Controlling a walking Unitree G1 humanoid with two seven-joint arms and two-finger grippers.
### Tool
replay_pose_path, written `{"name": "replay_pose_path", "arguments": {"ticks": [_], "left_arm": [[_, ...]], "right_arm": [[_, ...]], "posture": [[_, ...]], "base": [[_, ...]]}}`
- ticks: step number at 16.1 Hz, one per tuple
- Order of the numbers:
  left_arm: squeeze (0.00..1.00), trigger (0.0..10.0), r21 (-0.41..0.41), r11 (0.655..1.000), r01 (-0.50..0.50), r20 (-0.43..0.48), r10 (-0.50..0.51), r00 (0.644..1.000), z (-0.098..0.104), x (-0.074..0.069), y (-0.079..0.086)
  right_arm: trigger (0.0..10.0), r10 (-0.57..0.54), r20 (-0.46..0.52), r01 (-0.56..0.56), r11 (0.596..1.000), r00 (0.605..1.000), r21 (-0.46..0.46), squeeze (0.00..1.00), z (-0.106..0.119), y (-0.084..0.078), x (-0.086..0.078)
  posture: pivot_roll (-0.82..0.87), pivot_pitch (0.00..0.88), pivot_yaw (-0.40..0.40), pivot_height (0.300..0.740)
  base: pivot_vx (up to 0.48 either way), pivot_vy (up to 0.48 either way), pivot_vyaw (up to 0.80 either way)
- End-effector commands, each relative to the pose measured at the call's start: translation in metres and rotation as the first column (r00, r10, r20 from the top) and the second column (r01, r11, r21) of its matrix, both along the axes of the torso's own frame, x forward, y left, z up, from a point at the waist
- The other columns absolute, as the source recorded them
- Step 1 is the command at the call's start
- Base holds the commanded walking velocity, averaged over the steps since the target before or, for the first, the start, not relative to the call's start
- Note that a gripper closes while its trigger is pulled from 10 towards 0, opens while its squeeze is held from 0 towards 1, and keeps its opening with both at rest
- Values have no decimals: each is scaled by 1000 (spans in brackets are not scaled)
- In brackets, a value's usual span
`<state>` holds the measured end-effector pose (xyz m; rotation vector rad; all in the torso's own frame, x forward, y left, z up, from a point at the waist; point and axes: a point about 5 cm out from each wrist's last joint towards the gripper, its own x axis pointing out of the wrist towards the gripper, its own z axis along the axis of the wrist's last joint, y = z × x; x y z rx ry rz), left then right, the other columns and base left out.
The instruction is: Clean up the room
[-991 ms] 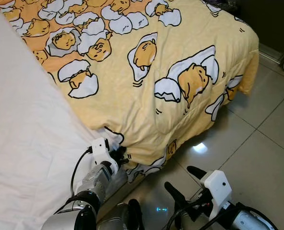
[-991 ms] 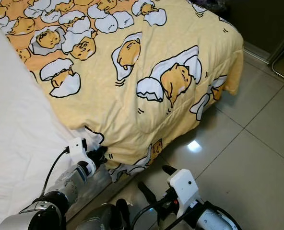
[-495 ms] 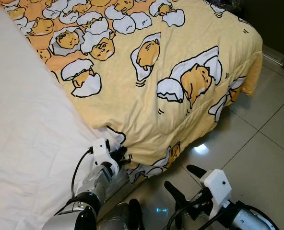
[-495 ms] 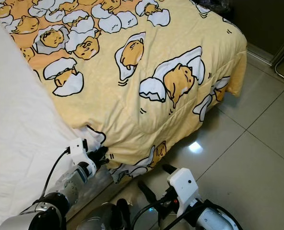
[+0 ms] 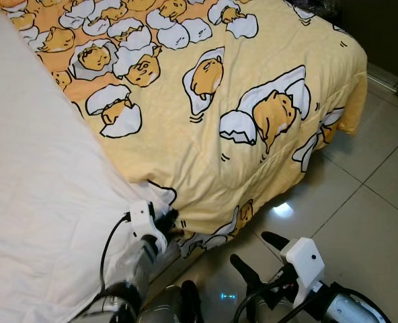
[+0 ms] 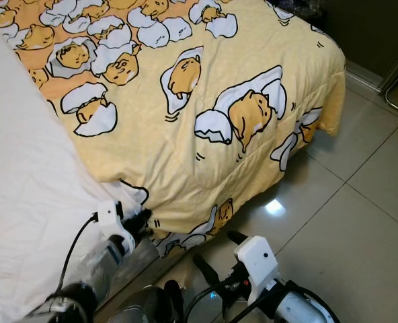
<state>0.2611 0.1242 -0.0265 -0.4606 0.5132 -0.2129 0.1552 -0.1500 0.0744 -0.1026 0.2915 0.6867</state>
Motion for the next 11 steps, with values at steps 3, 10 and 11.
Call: {"name": "replay_pose_path", "arguments": {"ticks": [3, 10, 11], "left_arm": [[0, 0, 85, 948, 307, -106, -298, 949, -29, -44, -15], [0, 0, 201, 706, 679, -33, -688, 725, -27, -63, -38], [0, 0, 205, 685, 699, -23, -711, 703, -26, -64, -42]], "right_arm": [[10000, 13, -14, -13, 1000, 1000, 5, 0, -3, 1, -2], [10000, 19, -14, -19, 1000, 1000, 6, 0, -4, 2, 1], [10000, 21, -14, -21, 1000, 1000, 5, 0, -4, 2, 1]], "posture": [[-303, 211, 148, 740], [-304, 208, 145, 740], [-304, 208, 144, 740]], "base": [[0, 0, 0], [0, 0, 0], [0, 0, 0]]}}
